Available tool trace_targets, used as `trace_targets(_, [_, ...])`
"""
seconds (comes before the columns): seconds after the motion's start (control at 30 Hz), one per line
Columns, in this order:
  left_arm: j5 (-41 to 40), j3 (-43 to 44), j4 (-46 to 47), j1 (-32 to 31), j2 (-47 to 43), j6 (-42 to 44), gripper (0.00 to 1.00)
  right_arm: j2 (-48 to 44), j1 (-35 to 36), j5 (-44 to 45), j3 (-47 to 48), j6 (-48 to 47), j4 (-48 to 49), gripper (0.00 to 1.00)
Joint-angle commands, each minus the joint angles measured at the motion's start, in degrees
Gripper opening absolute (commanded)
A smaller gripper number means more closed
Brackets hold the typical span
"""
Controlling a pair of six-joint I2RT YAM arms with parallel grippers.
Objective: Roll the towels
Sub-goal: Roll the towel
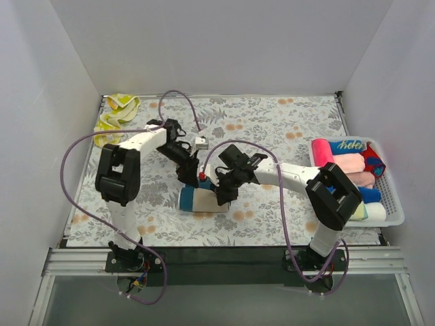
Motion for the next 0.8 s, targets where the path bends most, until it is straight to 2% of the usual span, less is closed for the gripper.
trace_targets(0.0, [-1.5,-2.1,11.7,4.0,-13.2,-4.0,0.69,3.6,-0.4,-10.9,1.6,2.8,-9.2,0.01])
trace_targets(0.1, [-4.2,-5.3,14.7,5.4,-19.9,-4.0,0.70,6.9,-1.9,-16.4,3.3,6.0,-11.1,0.01])
trace_targets(0.2, [-5.7,-10.6,15.4,5.5,-28.1,0.3,0.71,11.2,-3.8,-21.1,5.3,8.4,-12.3,0.01])
trace_targets(0.33, [-9.3,-20.2,17.7,3.9,-40.2,6.5,0.81,17.7,-5.8,-24.8,10.1,8.3,-16.3,0.01])
trace_targets(0.43, [-14.6,-27.9,18.0,-0.5,-47.7,10.1,0.82,22.0,-7.3,-27.1,13.4,9.1,-17.8,0.01])
trace_targets(0.6, [-22.6,-38.3,23.0,-12.1,-55.7,8.9,0.83,28.7,-8.8,-30.4,18.7,8.6,-21.6,0.01])
trace_targets(0.67, [-26.0,-39.9,25.9,-15.4,-55.9,8.1,0.83,30.4,-9.1,-30.7,19.5,8.1,-22.7,0.01])
trace_targets(0.77, [-27.2,-41.5,28.4,-17.1,-54.4,8.1,0.83,32.3,-9.5,-31.8,20.5,7.2,-23.9,0.01])
